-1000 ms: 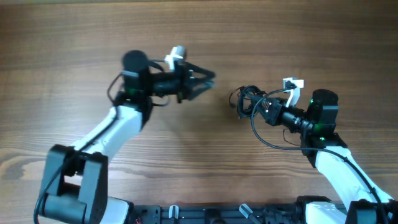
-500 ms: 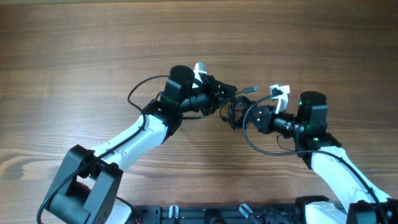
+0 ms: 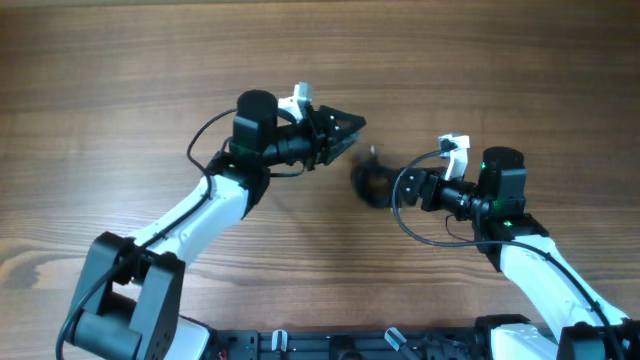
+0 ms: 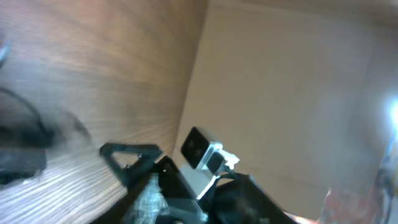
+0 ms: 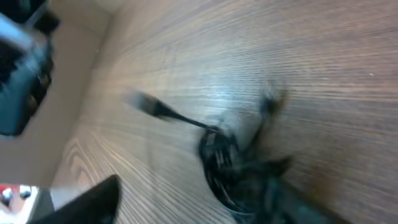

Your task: Untangle cables

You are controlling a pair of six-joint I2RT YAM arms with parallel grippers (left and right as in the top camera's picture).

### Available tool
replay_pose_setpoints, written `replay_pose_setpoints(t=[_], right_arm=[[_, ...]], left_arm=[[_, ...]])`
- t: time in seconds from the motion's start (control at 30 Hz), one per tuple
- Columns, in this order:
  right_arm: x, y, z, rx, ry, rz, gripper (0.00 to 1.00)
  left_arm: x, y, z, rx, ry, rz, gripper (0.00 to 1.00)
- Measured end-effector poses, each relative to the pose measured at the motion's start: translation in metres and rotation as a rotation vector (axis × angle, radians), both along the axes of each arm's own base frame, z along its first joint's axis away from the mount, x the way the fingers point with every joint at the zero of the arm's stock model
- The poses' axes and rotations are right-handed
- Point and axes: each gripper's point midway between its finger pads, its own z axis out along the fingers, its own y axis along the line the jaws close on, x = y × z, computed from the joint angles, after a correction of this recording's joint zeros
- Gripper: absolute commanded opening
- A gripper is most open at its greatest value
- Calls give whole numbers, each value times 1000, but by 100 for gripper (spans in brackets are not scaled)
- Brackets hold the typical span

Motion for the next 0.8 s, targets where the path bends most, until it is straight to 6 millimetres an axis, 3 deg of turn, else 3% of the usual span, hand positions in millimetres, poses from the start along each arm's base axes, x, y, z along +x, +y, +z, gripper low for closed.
replay_pose_setpoints(t=[0.1,0.17,0.23,0.37,0.5,0.6,0.67,0.7,0.8], right_arm=[[2,-6,-6,5,57,-66,100],[3,-8,-8,6,75,-86,100],[1,-9,-11,8,100,-99,100],[0,-14,-19,24,186,-170,99],[13,-13,-3,86,143,-206,96],[15,-12,2,135,170,-230,90],[15,-11,3,154,185,-235,90],[15,-10,3,158,188,-236,90],[14,-10,3,162,193,-238,90]], left_arm=[[-4,6,-13,37,40,-9,60],[-9,8,-23,69,54,-25,51],[-13,11,-35,117,78,-28,48],[-25,15,-76,310,112,8,38],[-31,3,-90,436,40,32,37],[-26,8,-100,504,20,78,37],[-25,10,-115,538,43,84,40],[-29,9,-136,574,77,72,40],[-39,-1,-160,598,117,45,41]])
